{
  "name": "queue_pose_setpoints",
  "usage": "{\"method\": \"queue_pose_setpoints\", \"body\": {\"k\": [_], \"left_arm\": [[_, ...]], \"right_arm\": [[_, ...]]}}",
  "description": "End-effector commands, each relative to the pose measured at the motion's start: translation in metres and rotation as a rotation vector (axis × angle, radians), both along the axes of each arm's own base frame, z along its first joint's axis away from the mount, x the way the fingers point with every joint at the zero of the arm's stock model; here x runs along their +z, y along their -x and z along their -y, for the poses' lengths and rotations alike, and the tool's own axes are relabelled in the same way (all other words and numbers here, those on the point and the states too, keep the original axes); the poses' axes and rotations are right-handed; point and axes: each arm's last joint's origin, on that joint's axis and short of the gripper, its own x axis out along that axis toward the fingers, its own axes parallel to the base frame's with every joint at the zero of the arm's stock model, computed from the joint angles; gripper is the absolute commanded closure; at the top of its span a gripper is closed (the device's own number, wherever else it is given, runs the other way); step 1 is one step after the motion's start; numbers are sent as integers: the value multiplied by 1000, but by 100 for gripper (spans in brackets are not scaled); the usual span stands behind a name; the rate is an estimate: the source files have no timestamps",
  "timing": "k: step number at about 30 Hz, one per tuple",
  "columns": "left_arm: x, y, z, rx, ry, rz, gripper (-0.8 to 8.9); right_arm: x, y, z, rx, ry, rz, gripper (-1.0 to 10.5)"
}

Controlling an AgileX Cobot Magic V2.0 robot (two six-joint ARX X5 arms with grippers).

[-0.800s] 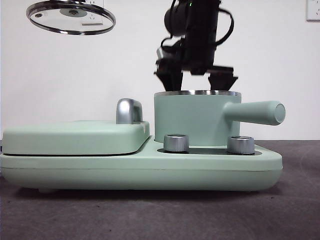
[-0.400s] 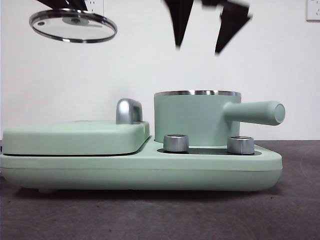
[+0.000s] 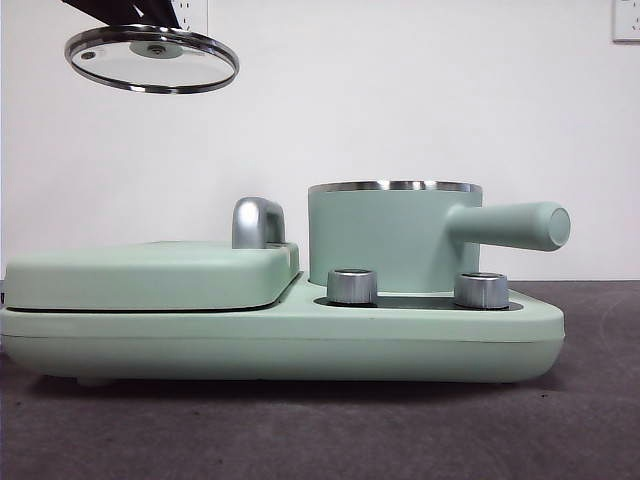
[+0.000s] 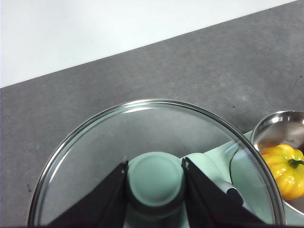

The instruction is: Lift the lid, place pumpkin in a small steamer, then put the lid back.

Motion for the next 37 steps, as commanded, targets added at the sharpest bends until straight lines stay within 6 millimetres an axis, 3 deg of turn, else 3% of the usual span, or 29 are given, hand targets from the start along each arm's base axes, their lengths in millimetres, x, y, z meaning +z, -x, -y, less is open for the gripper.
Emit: {"method": "queue_pose_setpoints", "body": {"k": [1, 7, 16, 26, 37], "left_arm": [[6, -4, 8, -23, 24, 35, 755], [0, -7, 27, -69, 41, 26, 757], [-14, -6, 77, -203, 45, 28, 758], [-37, -11, 132, -360, 9, 92, 758], [-67, -14, 167, -461, -60, 90, 758]], "right_arm": [[-3, 32, 19, -21, -20, -12, 450], [-19, 81, 50, -60, -213, 146, 450], [-66, 123, 81, -38, -308, 235, 450], [-73, 137, 90, 15, -408, 308, 451], [-70, 137, 88, 61, -450, 321, 451]]}}
